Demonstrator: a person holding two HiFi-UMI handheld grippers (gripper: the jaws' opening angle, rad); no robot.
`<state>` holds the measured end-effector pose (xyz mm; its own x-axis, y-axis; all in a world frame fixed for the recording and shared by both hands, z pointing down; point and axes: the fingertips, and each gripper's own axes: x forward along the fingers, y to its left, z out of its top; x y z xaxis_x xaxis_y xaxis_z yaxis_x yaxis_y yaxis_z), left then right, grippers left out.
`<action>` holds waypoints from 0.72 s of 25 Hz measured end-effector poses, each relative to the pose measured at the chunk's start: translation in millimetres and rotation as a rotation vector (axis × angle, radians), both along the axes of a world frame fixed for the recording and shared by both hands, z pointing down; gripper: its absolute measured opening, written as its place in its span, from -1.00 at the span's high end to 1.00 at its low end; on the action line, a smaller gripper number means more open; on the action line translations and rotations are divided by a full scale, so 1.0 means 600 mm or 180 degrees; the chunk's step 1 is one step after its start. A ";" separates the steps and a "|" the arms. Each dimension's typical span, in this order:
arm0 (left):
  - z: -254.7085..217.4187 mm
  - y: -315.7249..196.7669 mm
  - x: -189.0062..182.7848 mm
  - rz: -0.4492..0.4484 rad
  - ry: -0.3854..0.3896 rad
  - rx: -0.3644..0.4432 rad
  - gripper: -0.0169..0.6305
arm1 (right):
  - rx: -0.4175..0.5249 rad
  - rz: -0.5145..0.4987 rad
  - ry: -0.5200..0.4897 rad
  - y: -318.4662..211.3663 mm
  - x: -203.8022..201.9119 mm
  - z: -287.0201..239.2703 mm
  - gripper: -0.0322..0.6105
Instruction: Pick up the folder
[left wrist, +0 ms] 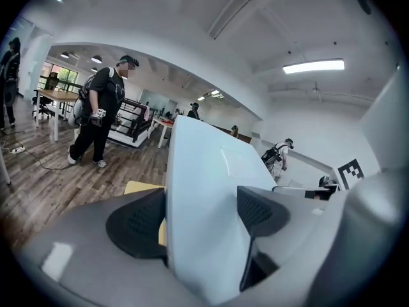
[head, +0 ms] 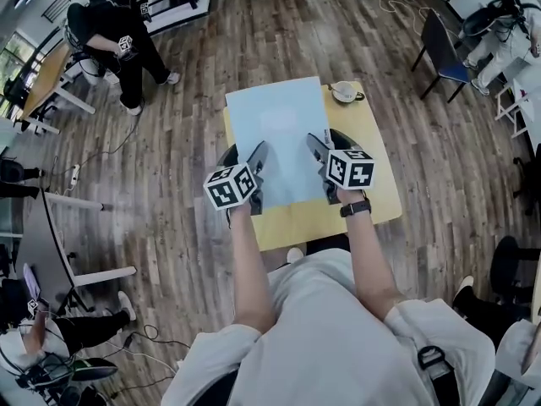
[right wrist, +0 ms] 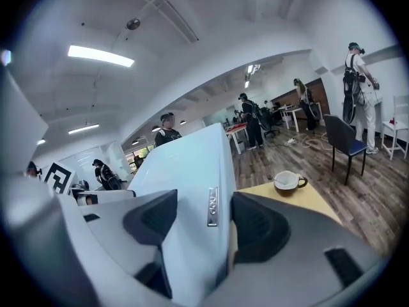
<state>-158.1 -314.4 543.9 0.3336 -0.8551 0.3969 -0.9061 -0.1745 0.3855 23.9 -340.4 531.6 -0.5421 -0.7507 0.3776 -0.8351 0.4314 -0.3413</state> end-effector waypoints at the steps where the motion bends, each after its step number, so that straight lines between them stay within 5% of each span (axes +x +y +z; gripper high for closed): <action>1: -0.012 0.002 -0.001 -0.0006 -0.0008 0.0056 -0.17 | 0.0045 0.0003 -0.0005 0.002 -0.001 -0.011 0.02; 18: -0.216 0.036 -0.021 -0.0004 -0.0214 0.0999 -0.17 | 0.0871 0.0011 -0.0108 0.048 -0.021 -0.212 0.03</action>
